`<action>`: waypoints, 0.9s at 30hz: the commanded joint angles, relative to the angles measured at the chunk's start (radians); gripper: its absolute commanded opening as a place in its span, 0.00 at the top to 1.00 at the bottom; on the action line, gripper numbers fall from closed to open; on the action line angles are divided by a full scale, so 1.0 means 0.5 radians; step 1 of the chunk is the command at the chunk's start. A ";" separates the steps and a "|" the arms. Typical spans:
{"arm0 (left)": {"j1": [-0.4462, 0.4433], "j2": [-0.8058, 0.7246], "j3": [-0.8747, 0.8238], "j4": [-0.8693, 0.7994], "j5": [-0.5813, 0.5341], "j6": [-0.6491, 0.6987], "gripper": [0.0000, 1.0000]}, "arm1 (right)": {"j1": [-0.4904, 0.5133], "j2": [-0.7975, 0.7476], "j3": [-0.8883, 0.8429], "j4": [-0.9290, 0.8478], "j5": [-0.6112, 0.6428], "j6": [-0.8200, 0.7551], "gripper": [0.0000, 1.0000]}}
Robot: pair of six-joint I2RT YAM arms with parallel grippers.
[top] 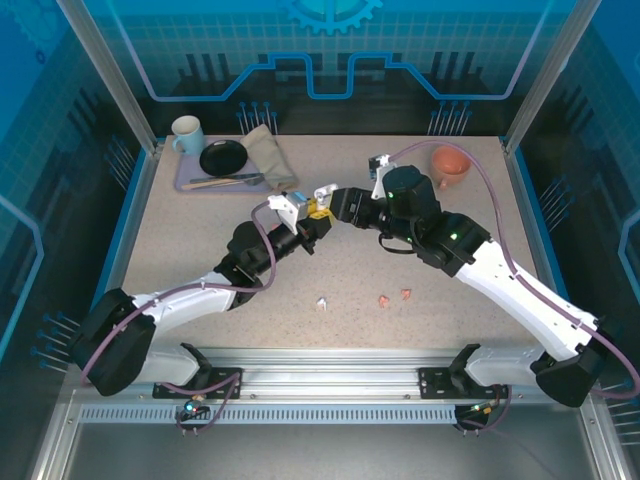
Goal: Insert wireless bluetooth earbuds into charging case
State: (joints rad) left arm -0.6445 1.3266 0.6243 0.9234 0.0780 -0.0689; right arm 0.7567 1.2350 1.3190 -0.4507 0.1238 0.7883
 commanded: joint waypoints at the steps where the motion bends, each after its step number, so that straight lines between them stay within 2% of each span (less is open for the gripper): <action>1: -0.010 -0.063 -0.020 0.047 0.062 0.047 1.00 | -0.002 0.020 0.014 -0.087 0.021 -0.126 0.51; 14: -0.010 -0.068 -0.049 0.043 0.071 0.034 1.00 | 0.110 0.192 0.191 -0.040 0.053 -0.237 0.56; 27: -0.011 -0.067 -0.043 0.054 0.077 0.033 1.00 | 0.129 0.313 0.253 -0.034 0.037 -0.248 0.60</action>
State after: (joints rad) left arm -0.6445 1.3151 0.6048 0.9108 0.0944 -0.0692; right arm 0.8070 1.3792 1.4063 -0.4641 0.1345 0.6830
